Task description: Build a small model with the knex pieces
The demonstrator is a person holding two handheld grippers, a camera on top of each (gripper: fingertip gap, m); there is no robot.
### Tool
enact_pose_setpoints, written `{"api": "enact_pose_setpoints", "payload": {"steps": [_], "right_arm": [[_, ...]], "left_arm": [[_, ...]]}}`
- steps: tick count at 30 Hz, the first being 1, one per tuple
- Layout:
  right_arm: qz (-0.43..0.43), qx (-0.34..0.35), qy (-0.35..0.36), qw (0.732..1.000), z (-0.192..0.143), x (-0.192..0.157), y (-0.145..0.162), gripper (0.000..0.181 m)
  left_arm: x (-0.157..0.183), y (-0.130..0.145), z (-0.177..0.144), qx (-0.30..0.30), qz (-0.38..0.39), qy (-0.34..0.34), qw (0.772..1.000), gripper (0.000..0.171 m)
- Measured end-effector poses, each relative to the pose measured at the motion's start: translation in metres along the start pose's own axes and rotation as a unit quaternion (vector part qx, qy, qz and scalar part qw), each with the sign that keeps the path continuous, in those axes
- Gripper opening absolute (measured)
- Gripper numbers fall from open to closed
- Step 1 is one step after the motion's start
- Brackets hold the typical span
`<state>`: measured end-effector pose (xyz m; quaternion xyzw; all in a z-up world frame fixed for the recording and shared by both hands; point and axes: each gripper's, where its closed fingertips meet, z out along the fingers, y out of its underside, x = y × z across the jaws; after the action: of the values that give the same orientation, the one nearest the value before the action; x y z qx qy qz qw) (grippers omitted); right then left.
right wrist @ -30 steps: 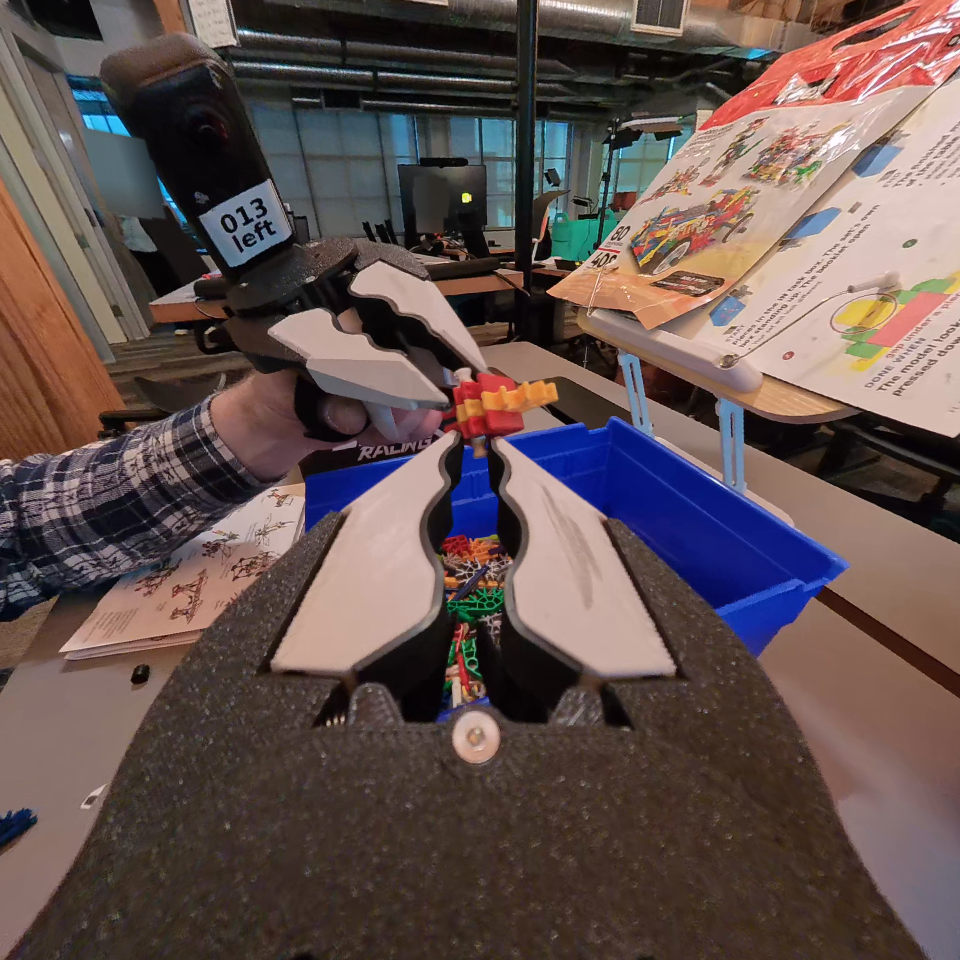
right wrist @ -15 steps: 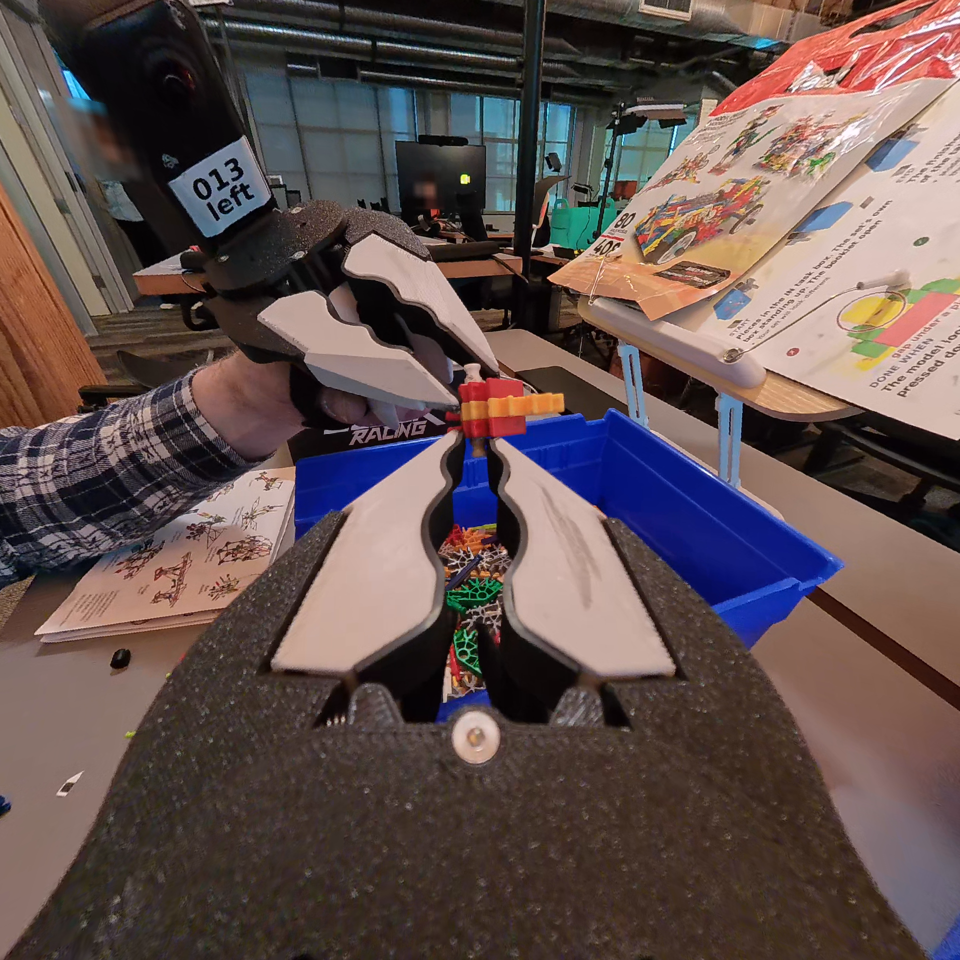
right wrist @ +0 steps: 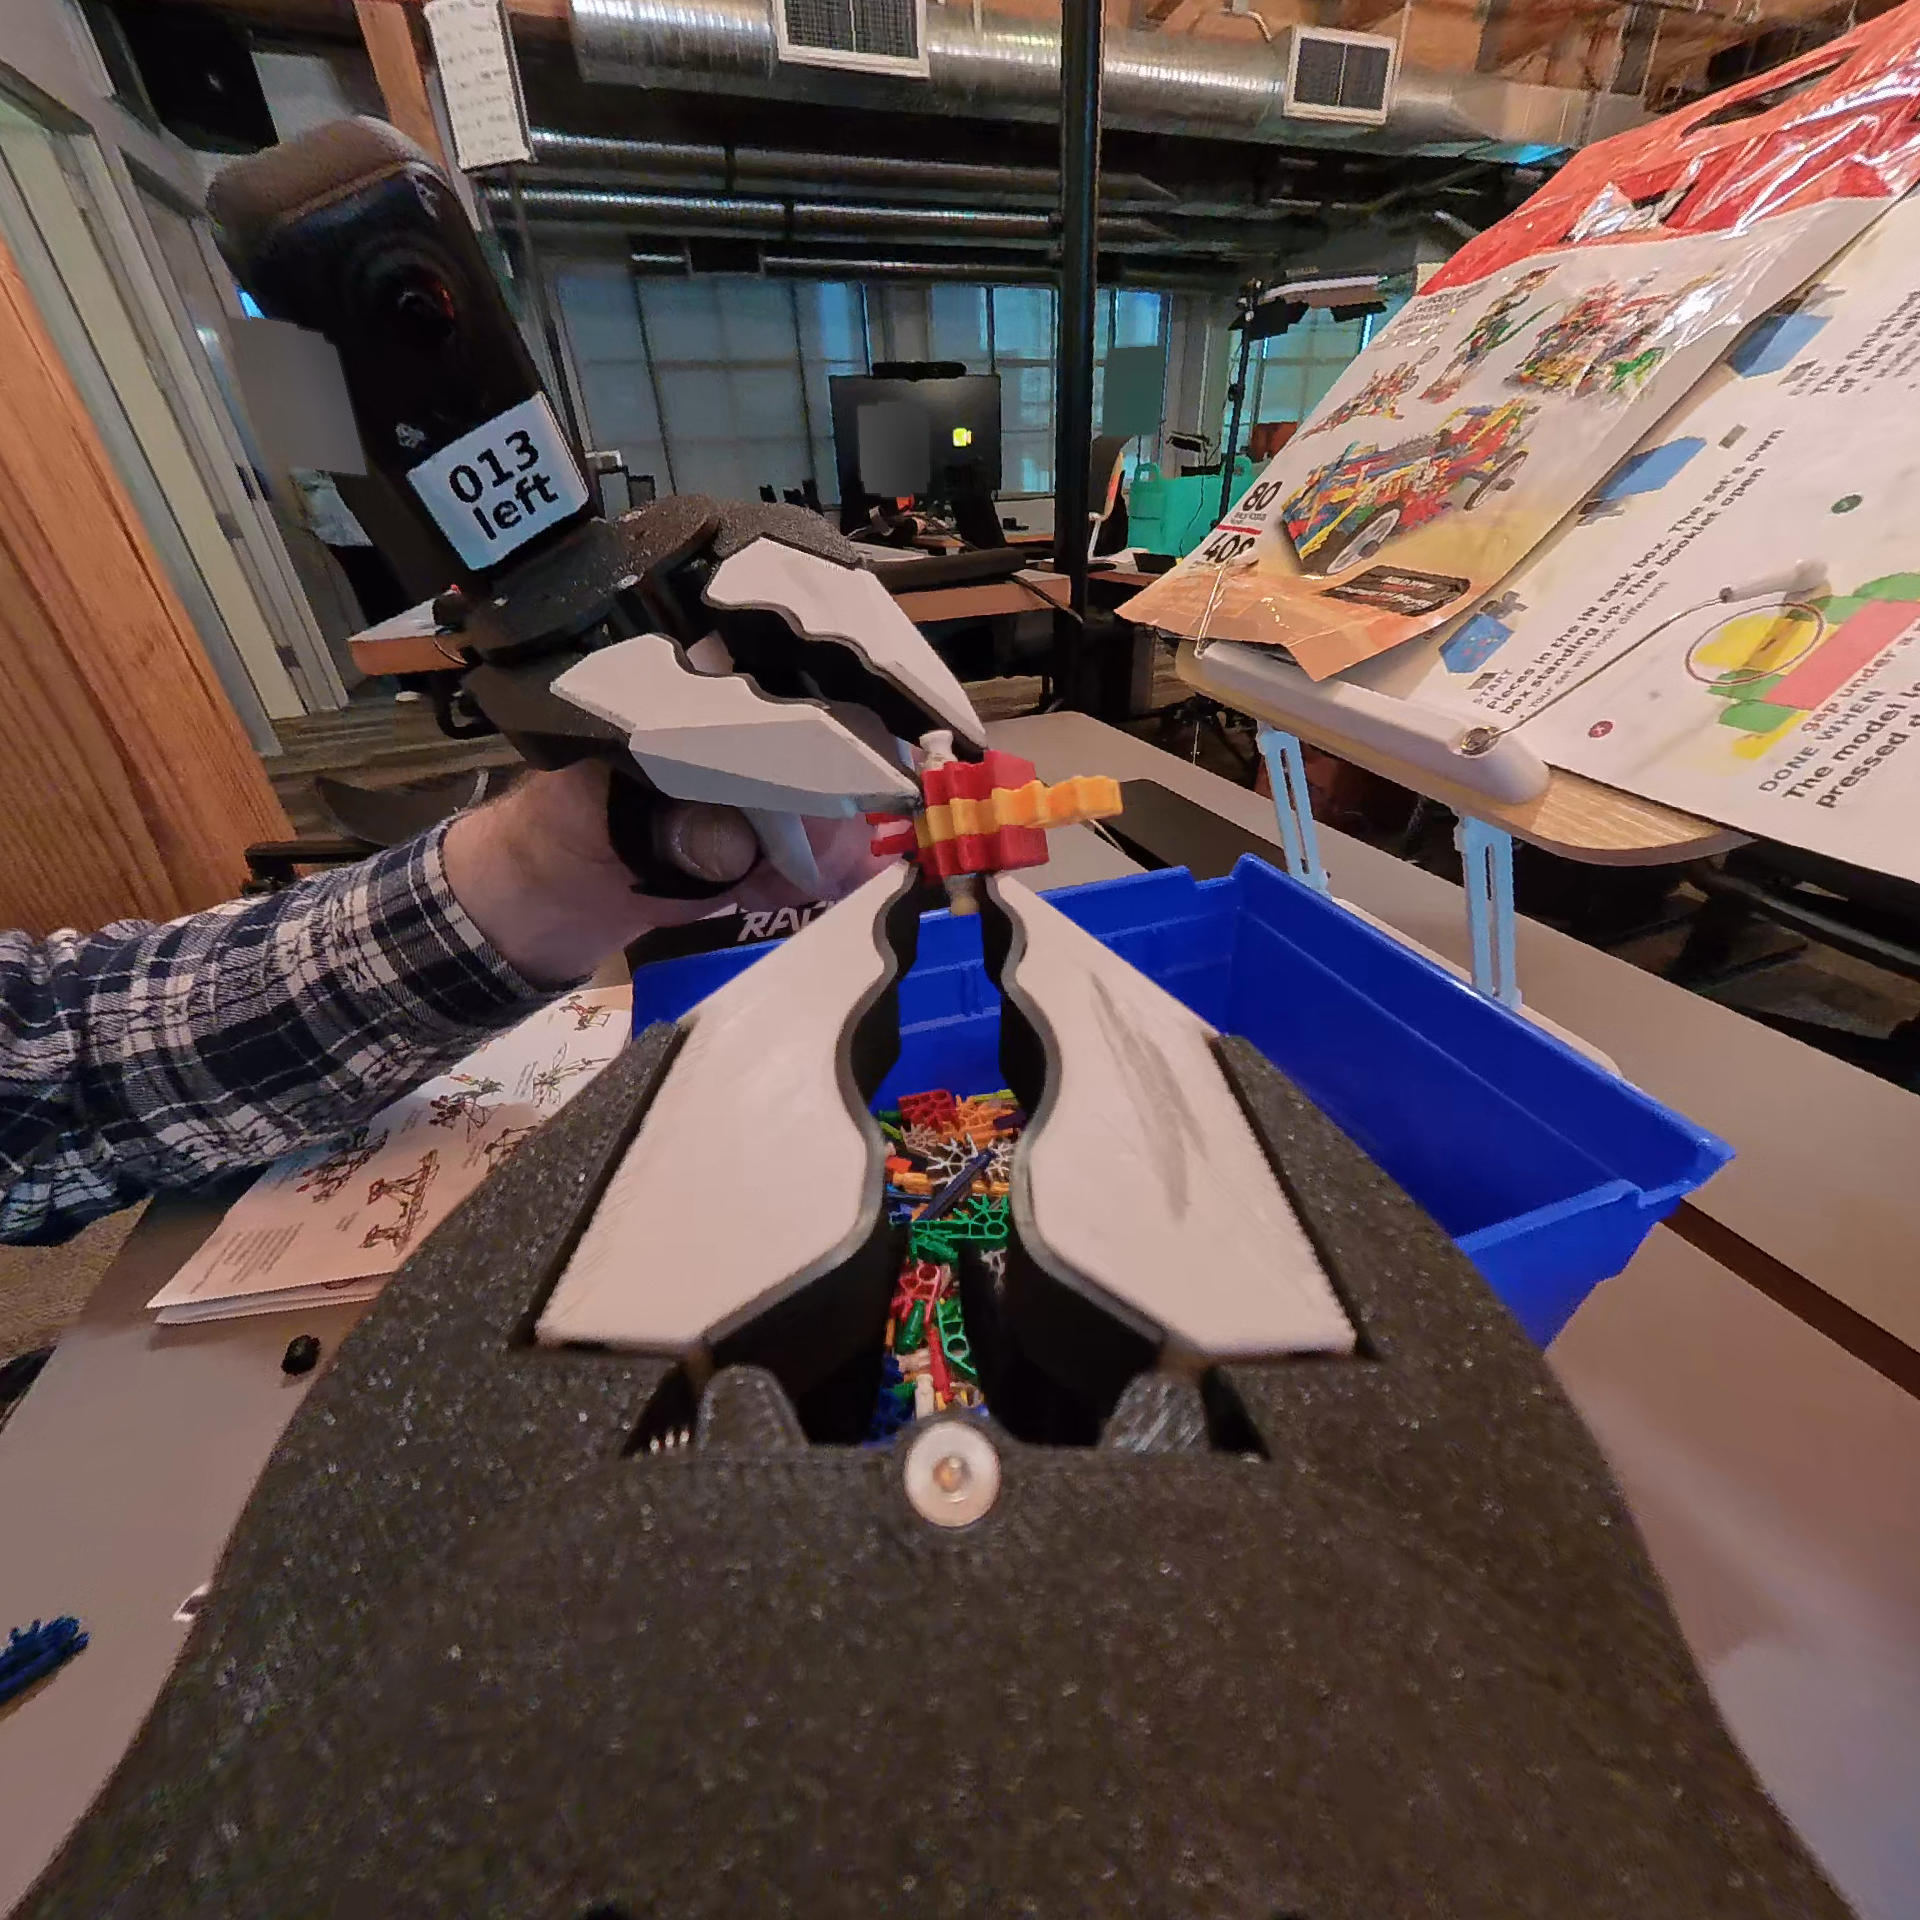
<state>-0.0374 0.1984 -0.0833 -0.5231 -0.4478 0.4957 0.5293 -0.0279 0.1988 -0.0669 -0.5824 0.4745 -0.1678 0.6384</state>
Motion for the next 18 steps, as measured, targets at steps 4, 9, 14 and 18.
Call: {"api": "enact_pose_setpoints", "payload": {"steps": [4, 9, 14, 18], "right_arm": [[0.002, -0.004, -0.001, 1.000, 0.000, 0.000, 0.001, 0.009], [0.003, -0.008, 0.004, 1.000, 0.000, 0.002, 0.003, 0.009], [0.001, -0.012, 0.012, 1.000, 0.001, 0.003, 0.003, 0.009], [0.001, -0.023, 0.023, 0.999, 0.001, 0.007, 0.007, 0.009]], "left_arm": [[0.000, 0.001, 0.001, -0.001, 0.002, -0.002, 1.000, 0.008], [-0.001, 0.004, 0.000, -0.005, 0.003, -0.004, 1.000, 0.009], [-0.003, 0.007, 0.000, -0.016, 0.008, -0.008, 1.000, 0.009], [-0.004, 0.014, 0.001, -0.037, 0.019, -0.011, 0.999, 0.009]]}}
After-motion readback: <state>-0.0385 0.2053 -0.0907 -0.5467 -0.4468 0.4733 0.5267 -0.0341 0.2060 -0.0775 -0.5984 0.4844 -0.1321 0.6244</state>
